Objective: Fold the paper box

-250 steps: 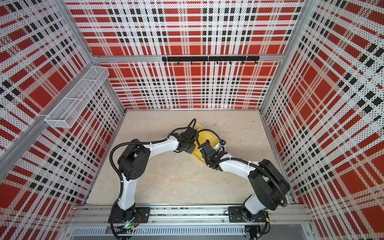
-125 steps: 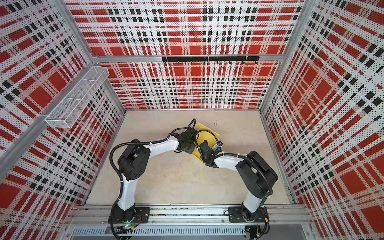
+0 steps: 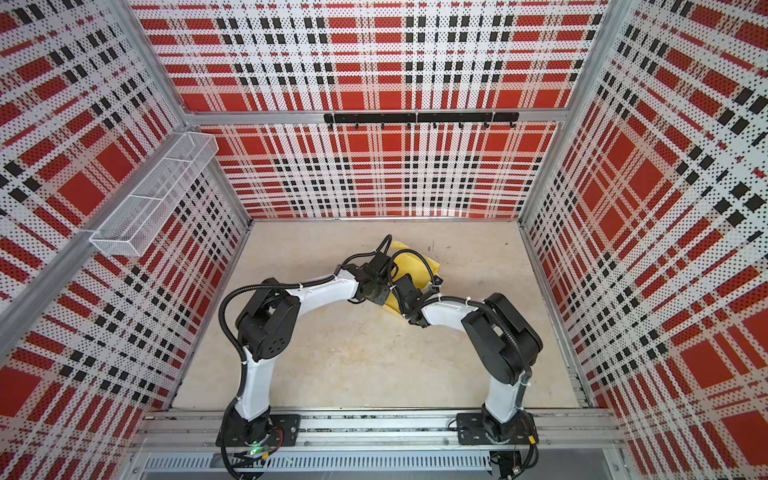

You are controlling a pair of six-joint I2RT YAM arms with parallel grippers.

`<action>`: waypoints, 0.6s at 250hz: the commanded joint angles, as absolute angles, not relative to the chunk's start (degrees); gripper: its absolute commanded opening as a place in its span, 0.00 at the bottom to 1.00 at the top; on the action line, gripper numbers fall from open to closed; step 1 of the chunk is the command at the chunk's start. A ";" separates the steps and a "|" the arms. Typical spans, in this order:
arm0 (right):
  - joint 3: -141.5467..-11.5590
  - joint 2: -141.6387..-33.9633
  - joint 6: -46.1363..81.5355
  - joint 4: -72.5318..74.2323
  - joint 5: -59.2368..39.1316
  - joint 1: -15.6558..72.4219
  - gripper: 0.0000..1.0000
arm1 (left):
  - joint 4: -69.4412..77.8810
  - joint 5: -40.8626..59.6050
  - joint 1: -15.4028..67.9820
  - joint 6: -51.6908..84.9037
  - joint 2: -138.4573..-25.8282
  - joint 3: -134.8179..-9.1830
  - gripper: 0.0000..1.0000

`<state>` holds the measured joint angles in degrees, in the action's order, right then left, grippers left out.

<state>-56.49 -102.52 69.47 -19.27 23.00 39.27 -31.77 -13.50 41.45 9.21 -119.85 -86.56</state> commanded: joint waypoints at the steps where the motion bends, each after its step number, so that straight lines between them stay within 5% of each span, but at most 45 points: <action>1: -57.11 -104.25 68.48 -21.23 22.10 39.77 0.00 | -32.68 -12.18 42.98 9.83 -120.92 -87.48 0.28; 86: -57.45 -101.90 67.13 -22.23 22.06 39.27 0.00 | -34.37 -6.68 40.90 8.04 -115.21 -88.15 0.47; 150: -57.29 -102.82 66.99 -21.18 21.23 39.44 0.00 | -34.69 -3.34 38.83 6.71 -114.19 -89.46 0.52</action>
<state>-56.58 -102.37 67.79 -19.92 22.96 39.22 -34.04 -6.11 39.27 8.08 -116.33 -87.00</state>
